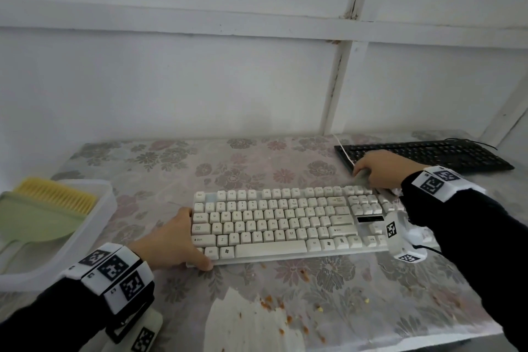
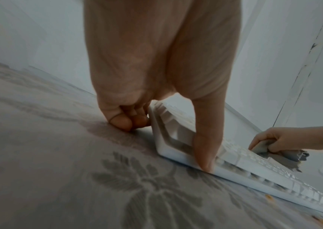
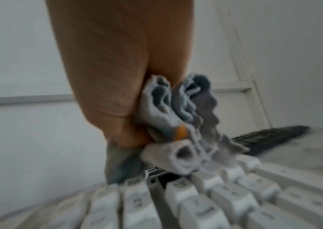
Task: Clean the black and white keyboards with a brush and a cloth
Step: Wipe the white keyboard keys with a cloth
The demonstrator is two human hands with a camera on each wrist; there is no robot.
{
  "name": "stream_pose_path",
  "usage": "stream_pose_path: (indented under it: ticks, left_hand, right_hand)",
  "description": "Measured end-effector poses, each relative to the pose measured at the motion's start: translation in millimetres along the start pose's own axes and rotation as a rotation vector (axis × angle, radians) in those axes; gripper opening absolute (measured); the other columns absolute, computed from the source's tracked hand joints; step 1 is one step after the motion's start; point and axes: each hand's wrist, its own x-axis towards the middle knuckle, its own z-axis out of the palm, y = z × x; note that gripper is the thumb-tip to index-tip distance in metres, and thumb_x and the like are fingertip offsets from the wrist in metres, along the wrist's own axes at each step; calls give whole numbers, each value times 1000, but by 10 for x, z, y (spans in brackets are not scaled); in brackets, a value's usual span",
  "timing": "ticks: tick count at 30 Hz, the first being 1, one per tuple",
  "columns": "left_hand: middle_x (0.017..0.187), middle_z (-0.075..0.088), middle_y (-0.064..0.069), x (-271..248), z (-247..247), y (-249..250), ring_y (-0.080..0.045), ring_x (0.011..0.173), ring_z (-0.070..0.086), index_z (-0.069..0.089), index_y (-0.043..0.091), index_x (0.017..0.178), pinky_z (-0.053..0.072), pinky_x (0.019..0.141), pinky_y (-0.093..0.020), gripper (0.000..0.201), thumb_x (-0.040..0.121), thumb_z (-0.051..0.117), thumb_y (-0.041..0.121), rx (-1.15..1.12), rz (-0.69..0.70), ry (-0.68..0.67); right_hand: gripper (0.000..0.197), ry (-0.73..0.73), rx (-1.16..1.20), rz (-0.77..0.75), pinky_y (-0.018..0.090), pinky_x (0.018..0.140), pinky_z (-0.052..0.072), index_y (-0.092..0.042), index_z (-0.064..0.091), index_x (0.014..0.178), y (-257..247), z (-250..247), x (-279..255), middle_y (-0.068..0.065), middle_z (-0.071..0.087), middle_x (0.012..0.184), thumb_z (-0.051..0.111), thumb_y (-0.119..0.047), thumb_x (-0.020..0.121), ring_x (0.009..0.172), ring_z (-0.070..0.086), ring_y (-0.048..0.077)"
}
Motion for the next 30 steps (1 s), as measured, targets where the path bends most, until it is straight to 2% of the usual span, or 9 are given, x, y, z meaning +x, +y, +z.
stream_pose_path:
  ticks: [3, 6, 9, 12, 19, 21, 24, 26, 30]
  left_hand:
    - [113, 51, 10, 5, 4, -8, -7, 103, 52, 24, 15, 133, 45, 76, -18, 101, 57, 90, 14, -14, 6, 0]
    - [115, 51, 8, 7, -4, -22, -10, 105, 52, 24, 17, 132, 47, 86, -24, 106, 50, 91, 19, -17, 8, -5]
    - [115, 52, 8, 10, -14, -34, -8, 105, 52, 25, 17, 130, 47, 89, -27, 111, 40, 89, 27, -36, 21, -24]
    - [118, 53, 7, 4, -18, -44, -10, 108, 54, 25, 19, 128, 50, 94, -33, 116, 32, 88, 34, -46, 34, -31]
    - [121, 56, 6, 1, -30, -69, -12, 110, 56, 31, 21, 129, 49, 97, -37, 116, 30, 89, 34, -56, 52, -35]
    - [121, 58, 7, -1, -32, -76, -11, 111, 57, 35, 22, 127, 50, 97, -37, 114, 29, 91, 34, -60, 66, -48]
    - [120, 61, 8, 1, -28, -75, -10, 111, 59, 39, 24, 126, 50, 98, -38, 113, 28, 93, 34, -65, 91, -54]
    - [118, 62, 8, -15, -27, -55, -10, 110, 60, 42, 25, 125, 50, 98, -38, 105, 32, 90, 29, -79, 96, -54]
    - [117, 67, 7, -39, -33, -28, -10, 109, 63, 48, 25, 125, 51, 97, -39, 100, 35, 90, 26, -87, 105, -84]
  right_hand:
    - [22, 156, 152, 122, 26, 64, 44, -20, 64, 88, 248, -25, -38, 2, 66, 73, 47, -7, 91, 70, 61, 16]
    - [34, -22, 242, 127, 16, 52, 47, -25, 65, 102, 327, 99, -82, -9, 66, 70, 45, -1, 89, 66, 62, 9]
    - [36, -60, 96, 130, 28, 89, 45, -30, 64, 111, 380, 221, -34, 3, 54, 112, 45, -7, 92, 109, 53, 24]
    - [25, -52, -65, 209, 35, 103, 34, -27, 63, 113, 494, 162, -79, 3, 55, 118, 46, -18, 96, 116, 50, 25]
    - [27, -77, 111, 279, 12, 50, 44, -4, 62, 90, 785, 339, -80, 11, 68, 93, 39, -16, 101, 48, 58, 1]
    - [27, -129, 209, 327, 12, 46, 45, -3, 65, 86, 775, 330, -132, 11, 64, 85, 43, -10, 99, 47, 55, 3]
    - [29, -187, 218, 315, 7, 45, 41, 0, 62, 111, 780, 266, -254, 15, 61, 111, 41, -17, 99, 60, 44, 7]
    - [19, -203, 294, 295, 10, 37, 36, -9, 67, 99, 818, 288, -323, 8, 65, 101, 49, -13, 96, 57, 51, 6]
    - [15, -170, 459, 230, 37, 75, 56, -16, 70, 86, 1015, 479, -355, 4, 75, 86, 61, -4, 85, 77, 68, 24]
